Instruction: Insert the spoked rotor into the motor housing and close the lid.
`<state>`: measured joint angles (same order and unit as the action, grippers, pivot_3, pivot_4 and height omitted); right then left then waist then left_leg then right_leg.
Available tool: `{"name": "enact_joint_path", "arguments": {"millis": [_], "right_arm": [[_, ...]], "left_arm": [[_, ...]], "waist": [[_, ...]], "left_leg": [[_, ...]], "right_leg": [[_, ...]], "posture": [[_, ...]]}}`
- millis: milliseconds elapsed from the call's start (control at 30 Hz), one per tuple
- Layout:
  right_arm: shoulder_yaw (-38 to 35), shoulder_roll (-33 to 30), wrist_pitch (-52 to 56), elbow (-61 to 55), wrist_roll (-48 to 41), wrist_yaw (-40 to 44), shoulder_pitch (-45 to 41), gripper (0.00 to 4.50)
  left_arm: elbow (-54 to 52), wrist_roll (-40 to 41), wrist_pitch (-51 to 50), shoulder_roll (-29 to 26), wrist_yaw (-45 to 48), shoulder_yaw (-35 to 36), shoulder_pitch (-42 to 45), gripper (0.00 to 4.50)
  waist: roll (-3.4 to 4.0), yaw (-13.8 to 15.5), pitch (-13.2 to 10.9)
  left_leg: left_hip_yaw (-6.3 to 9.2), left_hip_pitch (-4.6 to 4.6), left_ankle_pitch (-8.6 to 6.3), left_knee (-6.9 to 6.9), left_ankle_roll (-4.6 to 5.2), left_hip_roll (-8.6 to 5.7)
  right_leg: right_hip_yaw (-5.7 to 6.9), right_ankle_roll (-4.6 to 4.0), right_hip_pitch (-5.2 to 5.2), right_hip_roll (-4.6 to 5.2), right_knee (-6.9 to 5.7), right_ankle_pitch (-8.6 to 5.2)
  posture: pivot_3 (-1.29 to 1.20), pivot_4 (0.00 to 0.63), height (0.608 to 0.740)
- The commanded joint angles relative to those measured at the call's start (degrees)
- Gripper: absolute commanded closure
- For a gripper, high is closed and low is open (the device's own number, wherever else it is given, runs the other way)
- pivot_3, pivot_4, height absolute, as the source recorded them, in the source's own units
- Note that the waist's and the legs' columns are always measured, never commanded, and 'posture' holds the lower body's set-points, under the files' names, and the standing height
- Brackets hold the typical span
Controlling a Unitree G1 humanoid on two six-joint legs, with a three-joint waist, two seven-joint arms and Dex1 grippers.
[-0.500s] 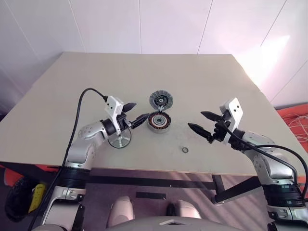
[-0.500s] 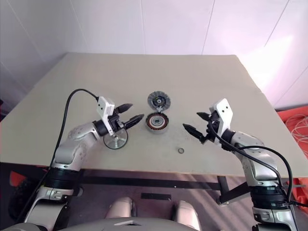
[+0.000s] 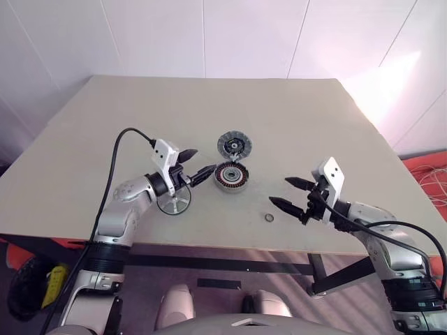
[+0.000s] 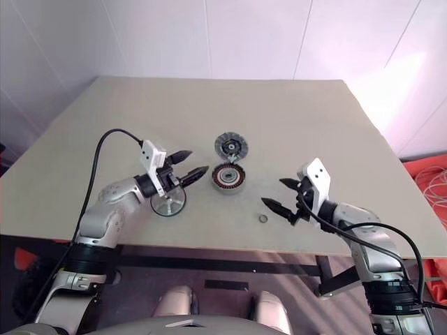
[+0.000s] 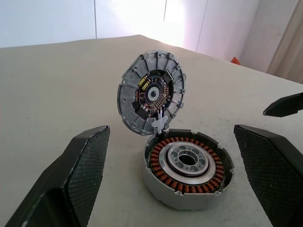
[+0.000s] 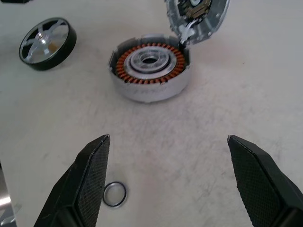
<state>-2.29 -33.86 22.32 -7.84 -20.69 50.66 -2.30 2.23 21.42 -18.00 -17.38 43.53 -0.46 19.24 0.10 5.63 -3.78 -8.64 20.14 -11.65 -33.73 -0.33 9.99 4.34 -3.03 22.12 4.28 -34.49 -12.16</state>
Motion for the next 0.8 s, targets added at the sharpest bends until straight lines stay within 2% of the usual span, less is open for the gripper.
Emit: {"name": "enact_joint_path", "arguments": {"millis": [33,367,767,800], "right_arm": [[1.7,-1.12,-2.41,-1.4,2.66,-0.12,-0.21,0.0],[6.37,-1.85,-6.29,1.21,8.92,-0.07,1.58,0.0],[7.07,-2.26,-9.59,3.31,10.46,0.89,2.88,0.0],[7.01,-2.18,-9.65,3.45,10.41,0.87,2.88,0.19]], "left_arm": [[-1.22,0.53,0.8,-0.58,0.53,0.56,0.41,0.01],[-1.93,0.73,0.22,-1.66,0.37,0.95,-0.35,0.01],[-2.24,0.95,-0.03,-2.52,0.0,1.34,-0.75,0.01],[-2.25,0.93,-0.02,-2.54,-0.04,1.33,-0.77,0.0]], "waist": [[0.0,-0.08,0.0],[0.0,-0.03,0.0],[0.0,-0.05,0.0],[0.0,-0.05,0.0]], "left_leg": [[0.0,-0.01,0.0,0.0,0.0,0.0],[0.01,0.0,0.0,0.04,0.0,0.0],[0.01,-0.04,0.0,0.04,0.0,0.0],[0.01,-0.04,0.0,0.04,0.0,0.0]], "right_leg": [[0.0,0.0,0.0,0.0,0.0,0.0],[0.01,0.01,-0.01,0.0,0.04,-0.01],[0.0,0.02,-0.05,0.0,0.05,-0.01],[0.0,0.02,-0.06,0.0,0.05,-0.01]], "posture": [[0.0,0.0,0.74],[0.0,0.0,0.74],[0.0,0.0,0.74],[0.0,0.0,0.74]]}}
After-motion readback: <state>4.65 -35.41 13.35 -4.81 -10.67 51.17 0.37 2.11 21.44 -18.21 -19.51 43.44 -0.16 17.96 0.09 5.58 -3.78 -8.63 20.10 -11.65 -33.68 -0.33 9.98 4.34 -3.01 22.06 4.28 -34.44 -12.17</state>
